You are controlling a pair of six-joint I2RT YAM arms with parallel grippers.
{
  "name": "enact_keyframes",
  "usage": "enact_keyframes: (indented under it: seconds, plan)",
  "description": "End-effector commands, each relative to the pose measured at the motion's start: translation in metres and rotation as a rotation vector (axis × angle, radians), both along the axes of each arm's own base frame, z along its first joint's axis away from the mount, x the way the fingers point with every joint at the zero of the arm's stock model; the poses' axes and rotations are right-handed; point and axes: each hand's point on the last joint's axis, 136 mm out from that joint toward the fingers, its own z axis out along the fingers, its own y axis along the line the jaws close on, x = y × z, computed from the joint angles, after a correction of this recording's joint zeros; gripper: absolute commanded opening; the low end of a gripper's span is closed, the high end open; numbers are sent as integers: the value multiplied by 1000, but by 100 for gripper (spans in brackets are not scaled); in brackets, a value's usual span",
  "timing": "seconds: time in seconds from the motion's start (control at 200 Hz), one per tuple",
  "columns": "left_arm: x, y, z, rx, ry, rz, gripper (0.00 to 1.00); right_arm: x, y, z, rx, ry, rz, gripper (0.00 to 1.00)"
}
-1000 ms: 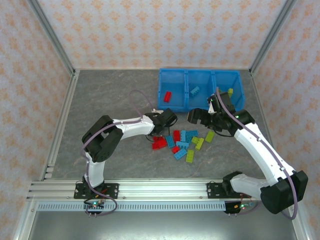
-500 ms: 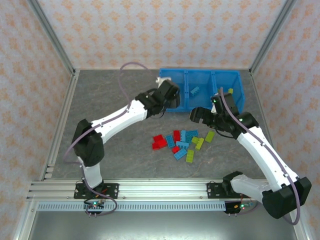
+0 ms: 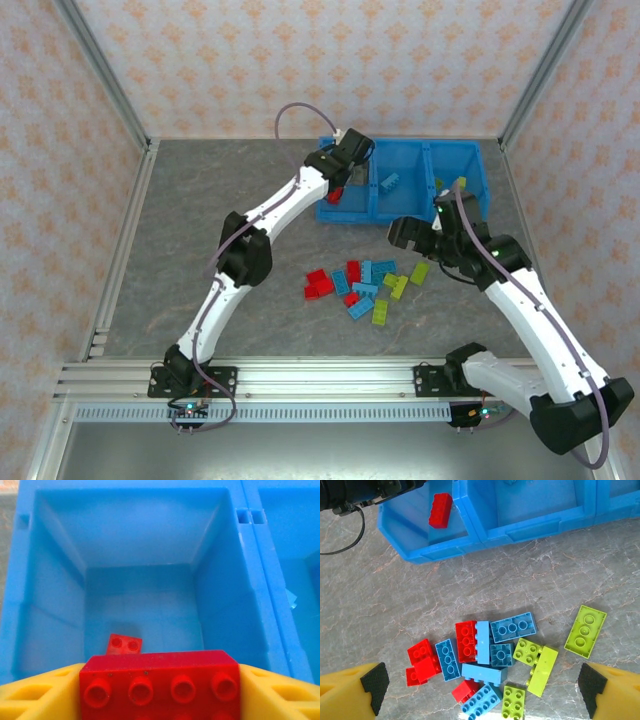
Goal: Sort the legos into containers by color
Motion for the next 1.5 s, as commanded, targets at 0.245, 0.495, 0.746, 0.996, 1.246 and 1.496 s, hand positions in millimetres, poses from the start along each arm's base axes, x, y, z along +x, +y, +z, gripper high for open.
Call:
enact_keyframes:
  seconds: [0.245,0.495,0.746,0.996,1.246,1.496]
  plan:
    - [-44,6,122,-123,-111,-94,74,1,-10,-9,-24,12,-73,99]
    - [-179,28,198,-182,-329,-293,73,14,0,-57,-44,152,-76,100]
    - [-296,91,189,65,-383,-627,76,31,0,-119,-137,358,-153,87]
    - [-314,120,130,420,-458,-831,87,47,14,-151,-109,433,-218,75]
    - [-323,102,85,395,-483,-968,95,49,18,-177,-198,529,-177,79]
    - [-326,106,83,377,-517,-944,100,44,40,-196,-192,602,-117,82]
